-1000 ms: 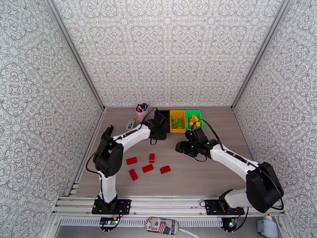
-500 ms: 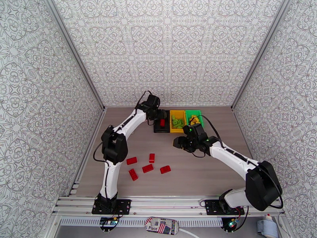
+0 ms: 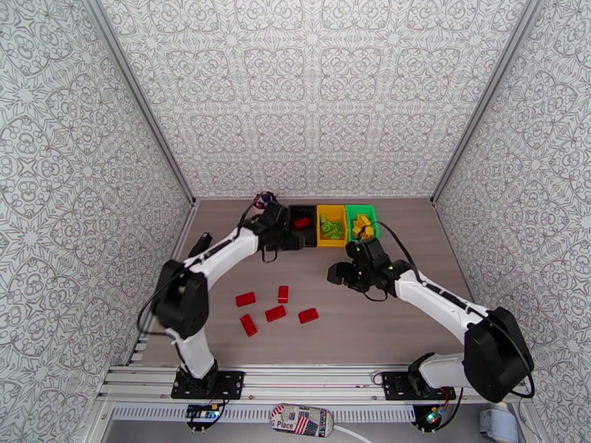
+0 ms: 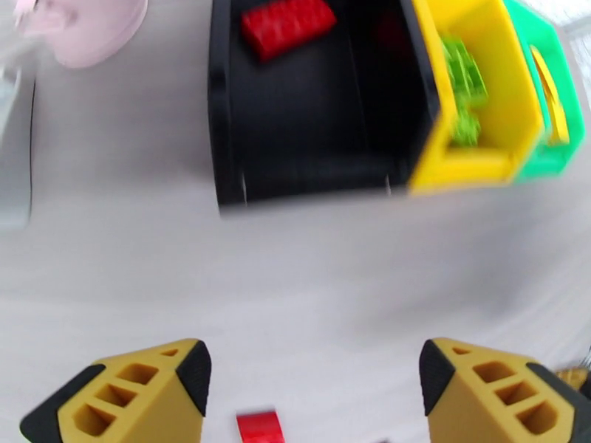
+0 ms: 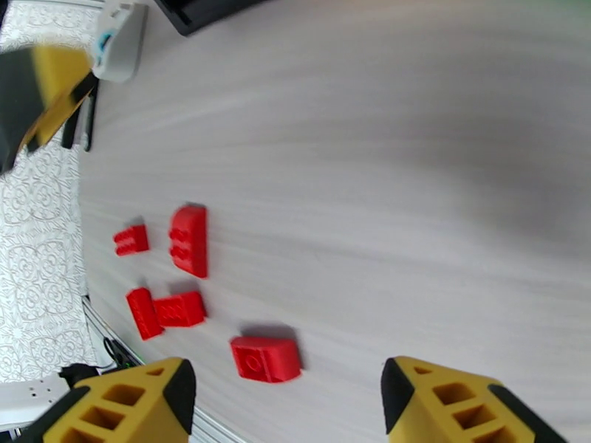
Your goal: Sort the legos into containers by color
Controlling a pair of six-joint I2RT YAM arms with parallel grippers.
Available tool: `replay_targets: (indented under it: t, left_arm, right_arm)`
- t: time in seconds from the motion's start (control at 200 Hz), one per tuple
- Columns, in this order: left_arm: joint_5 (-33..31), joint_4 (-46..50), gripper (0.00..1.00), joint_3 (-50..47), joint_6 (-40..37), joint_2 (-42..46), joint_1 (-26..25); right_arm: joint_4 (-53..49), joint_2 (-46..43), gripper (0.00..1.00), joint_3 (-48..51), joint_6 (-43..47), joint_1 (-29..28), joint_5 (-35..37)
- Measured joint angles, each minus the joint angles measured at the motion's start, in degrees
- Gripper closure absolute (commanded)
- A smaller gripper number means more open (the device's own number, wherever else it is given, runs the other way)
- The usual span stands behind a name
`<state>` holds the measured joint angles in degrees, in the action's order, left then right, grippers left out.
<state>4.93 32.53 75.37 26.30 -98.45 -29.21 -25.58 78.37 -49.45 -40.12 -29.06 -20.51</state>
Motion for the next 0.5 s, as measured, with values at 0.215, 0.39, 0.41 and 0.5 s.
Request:
replay_targets:
  t: [0.215, 0.39, 0.41, 0.5]
  left_arm:
    - [1.6, -6.6, 0.13, -16.0, -1.0, 8.4, -10.0]
    - [3.0, -10.9, 0.13, -22.3, -0.9, 8.0, -16.6]
    - [3.2, -11.5, 0.13, -22.7, -0.9, 7.7, -17.0]
    - [3.6, -13.9, 0.13, -24.1, -0.6, 6.3, -17.9]
  right_arm:
    - [0.0, -2.3, 0.29, 4.0, 0.1, 0.0, 0.3]
    - [-0.5, -4.1, 0.29, 6.4, 0.0, 0.0, 0.4]
    - [-0.5, -4.4, 0.29, 6.5, -0.1, 0.0, 0.5]
    - [-0.8, -5.7, 0.29, 7.1, -0.2, 0.0, 0.8]
